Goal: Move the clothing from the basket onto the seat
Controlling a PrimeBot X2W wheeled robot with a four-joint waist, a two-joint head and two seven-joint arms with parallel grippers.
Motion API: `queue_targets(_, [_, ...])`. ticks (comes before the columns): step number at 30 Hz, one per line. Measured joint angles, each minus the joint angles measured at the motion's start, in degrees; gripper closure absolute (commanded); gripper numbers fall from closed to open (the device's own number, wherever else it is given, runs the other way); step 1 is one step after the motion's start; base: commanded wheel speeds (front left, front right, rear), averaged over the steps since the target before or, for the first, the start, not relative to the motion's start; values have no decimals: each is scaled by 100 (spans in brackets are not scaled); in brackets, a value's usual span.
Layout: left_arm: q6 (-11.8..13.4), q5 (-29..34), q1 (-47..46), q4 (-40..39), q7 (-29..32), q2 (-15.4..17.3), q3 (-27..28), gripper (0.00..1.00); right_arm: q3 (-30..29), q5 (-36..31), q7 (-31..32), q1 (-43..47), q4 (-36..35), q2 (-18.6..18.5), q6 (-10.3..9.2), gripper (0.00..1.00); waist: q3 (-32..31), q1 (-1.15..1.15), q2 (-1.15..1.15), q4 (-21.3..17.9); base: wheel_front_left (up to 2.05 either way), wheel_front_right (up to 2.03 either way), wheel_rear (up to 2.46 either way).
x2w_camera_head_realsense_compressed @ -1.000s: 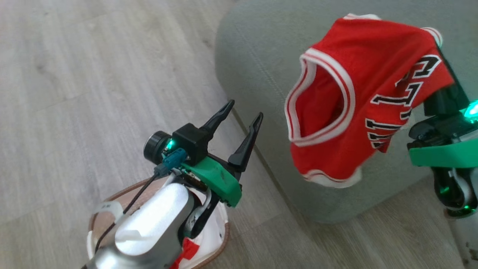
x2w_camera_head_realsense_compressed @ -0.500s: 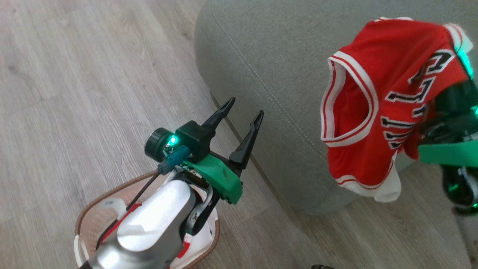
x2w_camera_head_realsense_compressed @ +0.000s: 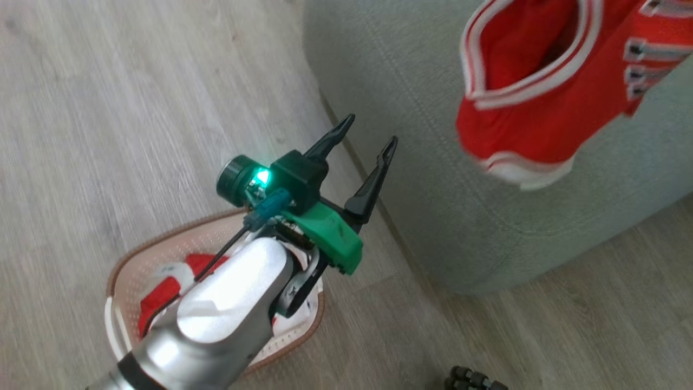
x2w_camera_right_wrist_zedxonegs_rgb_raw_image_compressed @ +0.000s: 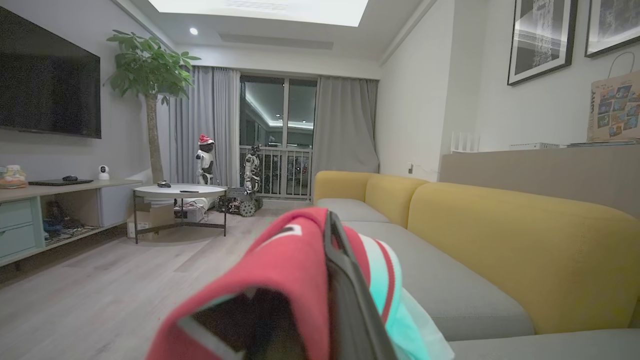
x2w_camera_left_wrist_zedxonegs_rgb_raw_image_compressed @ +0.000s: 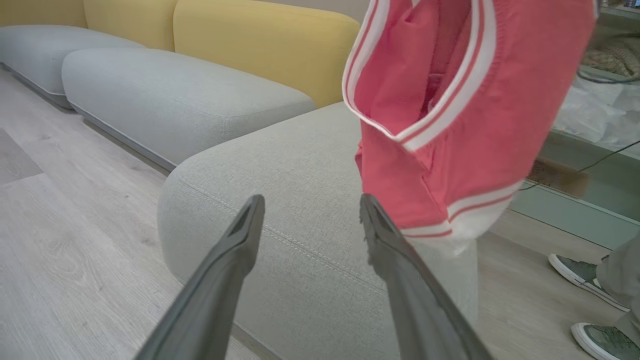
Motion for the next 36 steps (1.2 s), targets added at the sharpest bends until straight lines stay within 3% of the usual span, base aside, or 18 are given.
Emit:
queue_targets(9, [0,334,-581,-23,78,-132,-199,0,646,281,0,-1059,1188,-979,0,100,707,0,0,433,0,0,0])
queue_targets(16, [-10,508,-888,-4,19,-320,-368,0,591,304,0,-1466,2124,-1168,0,100,1207,1,0,758,0,0,0])
queue_targets(21, [-59,547,-1131,146,-54,-463,-492,0,967,78,0,-1522,2856,-1217,0,100,1513,1,0,952,0,0,0])
queue_targets(24, [-64,545,-1178,256,-122,-523,-527,0,1340,191,0,-1595,3322,-1192,0,100,1620,1,0,1071,0,0,0])
queue_targets(29, [-88,471,-1180,444,-252,-563,-538,0,2463,588,186,-1708,4047,-1190,1,100,1618,1,0,1236,0,0,0])
queue_targets(36, [-110,377,-1179,513,-397,-638,-539,0,3726,1082,776,-1883,4220,-1370,1,100,1469,0,0,1337,0,0,0])
